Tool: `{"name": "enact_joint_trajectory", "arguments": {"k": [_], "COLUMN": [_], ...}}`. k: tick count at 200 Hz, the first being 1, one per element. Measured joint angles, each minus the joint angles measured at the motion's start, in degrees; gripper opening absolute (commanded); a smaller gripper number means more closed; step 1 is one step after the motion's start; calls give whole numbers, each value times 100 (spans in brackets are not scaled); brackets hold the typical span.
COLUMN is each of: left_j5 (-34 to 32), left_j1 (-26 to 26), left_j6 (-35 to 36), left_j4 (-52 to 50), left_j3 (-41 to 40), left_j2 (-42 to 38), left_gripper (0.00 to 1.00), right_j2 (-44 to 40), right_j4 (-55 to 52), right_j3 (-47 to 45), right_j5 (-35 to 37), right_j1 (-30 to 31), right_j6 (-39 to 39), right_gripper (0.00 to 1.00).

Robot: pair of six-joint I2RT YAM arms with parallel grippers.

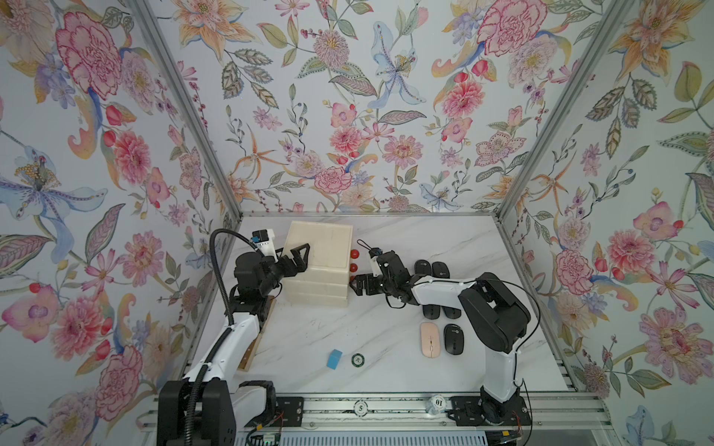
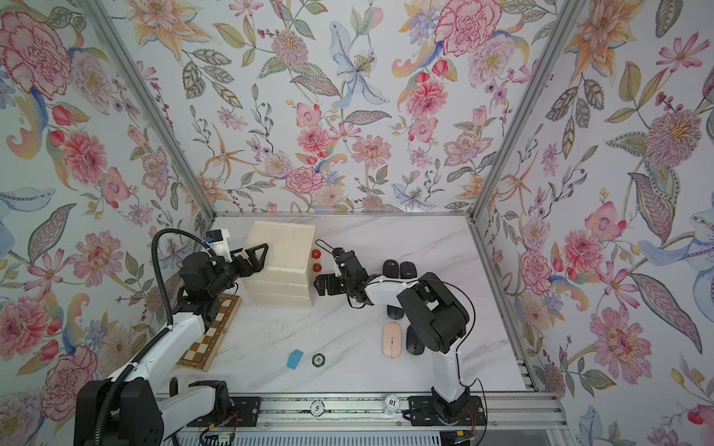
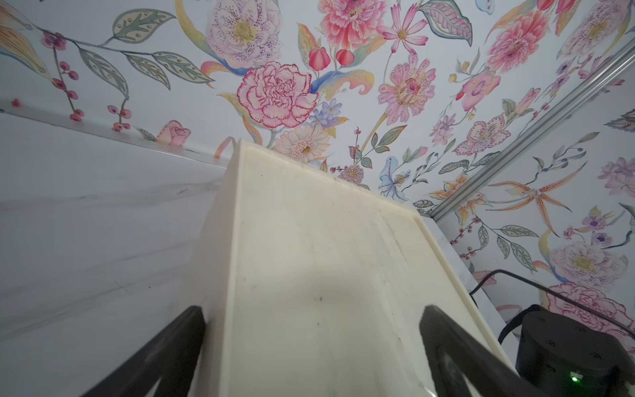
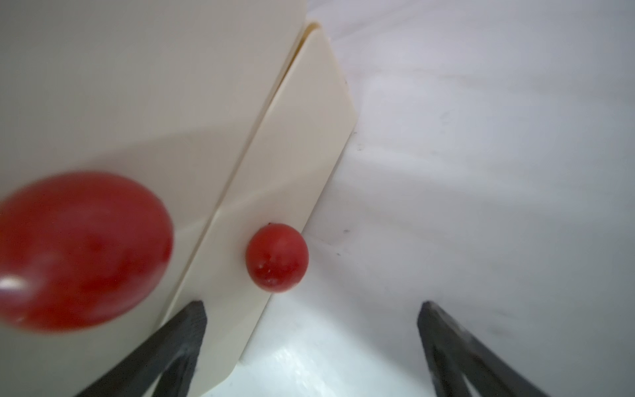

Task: Take the mice out of the drawer
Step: Adjust the storage box at the center of the board.

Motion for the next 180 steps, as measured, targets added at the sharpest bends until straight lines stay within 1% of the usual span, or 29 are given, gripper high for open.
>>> {"name": "enact_joint_trajectory", "arguments": {"k": [32,57,86,105,130,154,168,180], "left_j5": [225,214,81,-107,-564,-1119,-1735,-2538], "left_j1": [-369,-693,-1285,-1484,-1493,-1493,-1493,-1493], "left_j6": [-254,-420,-461,-415,-101,354,649,931], "left_j4": [-85,-74,-131,-356,-1008,-1628,-1917,-2004], "left_j3": [-63,-81,-72,-24,291,817,1132,1220], "left_j2": [39,39,125,96,-166,-588,-896,-1220], "left_gripper": [100,100,100,100,100,100,100,100], "right_j2": [-1263,-2214,-2994,-3364,-3735,-3989,-4159,-4271], "right_j4": [-299,-476,-717,-846,-1012,-1121,-1150,-1176], "right_j3": [-168,-391,-562,-671,-839,-979,-1147,-1329], "right_j5": [461,892,1410,1757,2006,2203,2350,2428], "right_j1": [-424,-791,-1217,-1526,-2092,-2675,-2979,-3279], "right_j6": [-245,-409,-647,-850,-1027,-1143,-1213,-1252], "right_gripper": [99,99,99,99,99,99,99,99]}}
